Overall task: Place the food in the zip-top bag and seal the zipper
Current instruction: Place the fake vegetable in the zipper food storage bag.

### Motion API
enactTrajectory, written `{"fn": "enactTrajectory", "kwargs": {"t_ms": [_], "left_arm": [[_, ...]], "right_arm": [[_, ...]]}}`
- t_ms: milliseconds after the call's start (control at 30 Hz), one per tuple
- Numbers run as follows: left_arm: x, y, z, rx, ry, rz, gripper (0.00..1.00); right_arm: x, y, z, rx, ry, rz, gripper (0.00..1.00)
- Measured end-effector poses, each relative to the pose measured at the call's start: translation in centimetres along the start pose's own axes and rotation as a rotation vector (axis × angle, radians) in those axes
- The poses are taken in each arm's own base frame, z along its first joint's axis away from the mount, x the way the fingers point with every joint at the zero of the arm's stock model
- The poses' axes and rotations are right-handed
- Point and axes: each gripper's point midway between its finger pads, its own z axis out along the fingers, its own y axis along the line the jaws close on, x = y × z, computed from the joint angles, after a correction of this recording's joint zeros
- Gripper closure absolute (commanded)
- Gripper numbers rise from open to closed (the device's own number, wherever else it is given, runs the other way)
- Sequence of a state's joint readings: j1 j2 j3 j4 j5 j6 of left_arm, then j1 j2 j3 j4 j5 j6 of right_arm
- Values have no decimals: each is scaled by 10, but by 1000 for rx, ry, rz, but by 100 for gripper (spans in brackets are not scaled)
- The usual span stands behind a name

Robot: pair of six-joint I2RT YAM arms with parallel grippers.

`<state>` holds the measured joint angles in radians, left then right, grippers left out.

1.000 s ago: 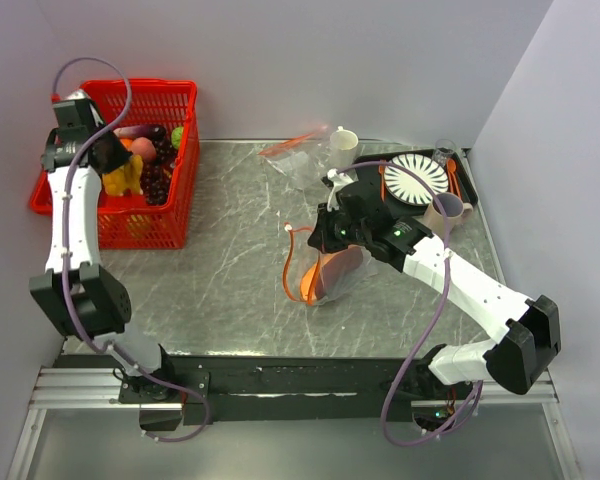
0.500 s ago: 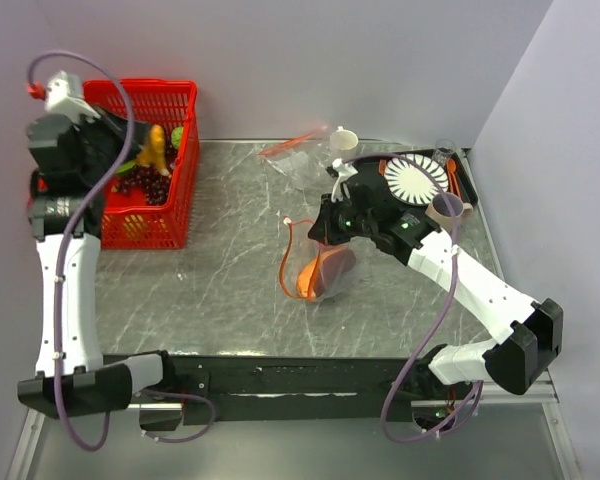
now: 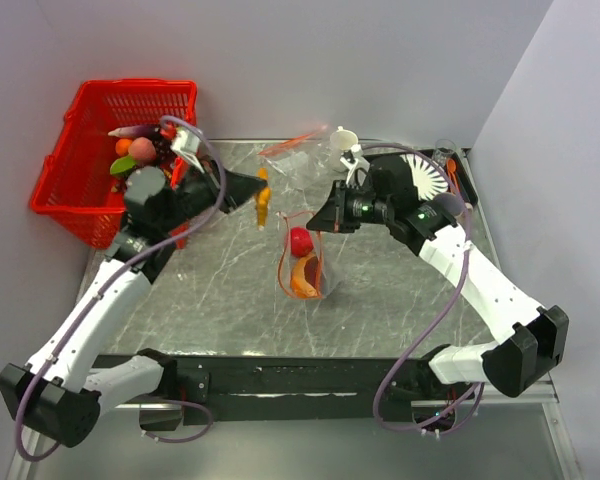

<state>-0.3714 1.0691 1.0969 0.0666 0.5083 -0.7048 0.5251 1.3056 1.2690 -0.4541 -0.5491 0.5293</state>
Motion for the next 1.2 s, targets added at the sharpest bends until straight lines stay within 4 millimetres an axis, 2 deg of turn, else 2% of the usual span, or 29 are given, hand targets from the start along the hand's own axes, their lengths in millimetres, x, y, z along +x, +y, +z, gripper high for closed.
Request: {"fn": "enactTrajectory", "kwargs": {"t_ms": [233, 367, 467, 567, 800, 867, 1200], "left_arm": [[49, -65, 2, 241, 70, 63, 99], [60, -95, -4, 340, 81, 93, 99], [62, -106, -7, 379, 77, 105, 99], [70, -107, -7, 392, 72, 107, 99], [116, -73, -1, 326, 87, 49, 99], [122, -69, 2, 308, 77, 43, 99], [116, -63, 14, 227, -36, 57, 99]], "right_arm": [[-14, -1, -7, -60, -15, 67, 100], [-15, -4, -6, -74, -1, 100, 100], [-18, -5, -5, -83, 1, 125, 100], [-22, -2, -5, -101, -7, 138, 100], [-28, 4, -2, -141, -14, 158, 100], [-28, 3, -1, -143, -12, 168, 100], [-38, 3, -2, -151, -48, 176, 100]]}}
